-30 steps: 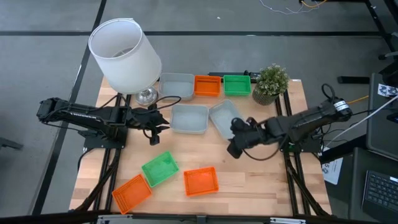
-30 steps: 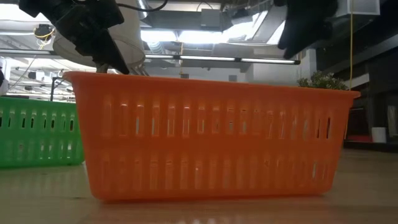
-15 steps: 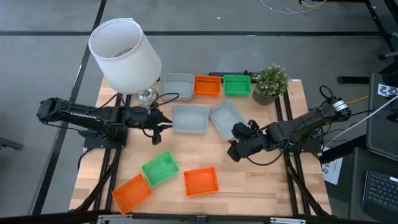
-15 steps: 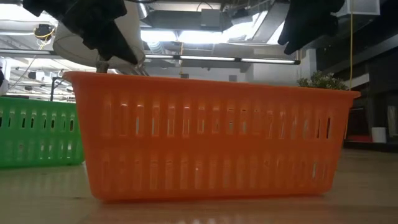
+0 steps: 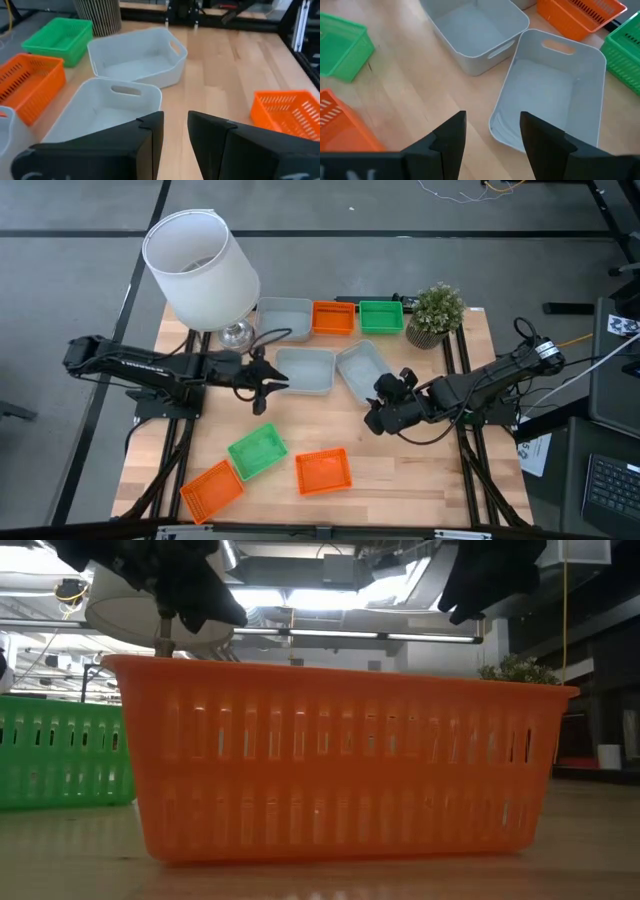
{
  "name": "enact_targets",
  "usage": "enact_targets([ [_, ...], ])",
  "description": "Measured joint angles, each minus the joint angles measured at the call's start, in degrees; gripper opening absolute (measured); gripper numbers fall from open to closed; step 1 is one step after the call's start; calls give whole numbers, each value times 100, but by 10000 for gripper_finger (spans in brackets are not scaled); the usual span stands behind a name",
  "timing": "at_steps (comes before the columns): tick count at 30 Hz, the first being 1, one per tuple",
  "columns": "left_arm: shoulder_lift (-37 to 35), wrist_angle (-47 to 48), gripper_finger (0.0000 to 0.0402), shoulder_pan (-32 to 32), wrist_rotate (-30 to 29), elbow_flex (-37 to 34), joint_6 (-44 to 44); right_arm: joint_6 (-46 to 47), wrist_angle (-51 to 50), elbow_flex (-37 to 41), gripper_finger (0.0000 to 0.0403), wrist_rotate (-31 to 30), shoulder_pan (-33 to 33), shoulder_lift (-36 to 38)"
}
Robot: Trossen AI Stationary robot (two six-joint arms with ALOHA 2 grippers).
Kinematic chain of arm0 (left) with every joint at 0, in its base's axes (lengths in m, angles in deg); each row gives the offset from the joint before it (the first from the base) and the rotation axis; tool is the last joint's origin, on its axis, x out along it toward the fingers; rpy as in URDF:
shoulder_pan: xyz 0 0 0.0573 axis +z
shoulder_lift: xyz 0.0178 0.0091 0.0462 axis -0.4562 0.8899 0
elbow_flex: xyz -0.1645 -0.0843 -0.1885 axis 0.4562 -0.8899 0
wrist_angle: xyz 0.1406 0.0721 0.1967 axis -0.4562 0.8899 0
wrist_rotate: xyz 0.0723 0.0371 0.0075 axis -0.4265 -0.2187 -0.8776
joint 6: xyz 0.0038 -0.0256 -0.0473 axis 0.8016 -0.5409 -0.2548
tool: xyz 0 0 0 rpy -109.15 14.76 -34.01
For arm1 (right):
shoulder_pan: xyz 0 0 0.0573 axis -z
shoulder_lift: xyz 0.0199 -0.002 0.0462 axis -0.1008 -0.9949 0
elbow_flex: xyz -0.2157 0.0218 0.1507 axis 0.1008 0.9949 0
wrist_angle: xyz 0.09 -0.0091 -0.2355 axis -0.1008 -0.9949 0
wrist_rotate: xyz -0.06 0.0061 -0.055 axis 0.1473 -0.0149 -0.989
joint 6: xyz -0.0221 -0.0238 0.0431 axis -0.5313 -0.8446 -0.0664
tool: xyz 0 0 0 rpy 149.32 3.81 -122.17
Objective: Stack baskets by color
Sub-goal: Stack the bottom left gray bin on top of the top gray bin
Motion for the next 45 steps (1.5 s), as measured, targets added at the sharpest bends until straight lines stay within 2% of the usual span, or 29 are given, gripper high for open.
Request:
enact_targets([
  [11, 659, -436, 80, 4, 2, 0, 2, 0, -2, 0, 185, 0, 8, -2],
  [16, 877, -504, 80, 1, 283, 0, -160, -2, -7, 2, 185, 0, 15, -2],
  [22, 1137, -522, 80, 5, 304, 45, -271, -16, -42, 2, 185, 0, 91, -4],
  [25, 1348, -196, 80, 70, 391, 333, -255, -126, -45, 2, 185, 0, 141, -4],
  [31, 1964, 814, 80, 241, 480, 1454, 439, -261, -44, 2, 185, 0, 301, -4],
  [34, 2117, 1286, 80, 326, 379, 1835, 484, -104, -48, 2, 185, 5, 377, -4],
  [39, 1877, 2311, 80, 283, -479, 2126, 380, 46, -84, 2, 185, 62, 651, -4],
  [45, 1262, 2904, 80, 56, -562, 2152, 152, -203, -211, 4, 185, 309, 1496, -52],
])
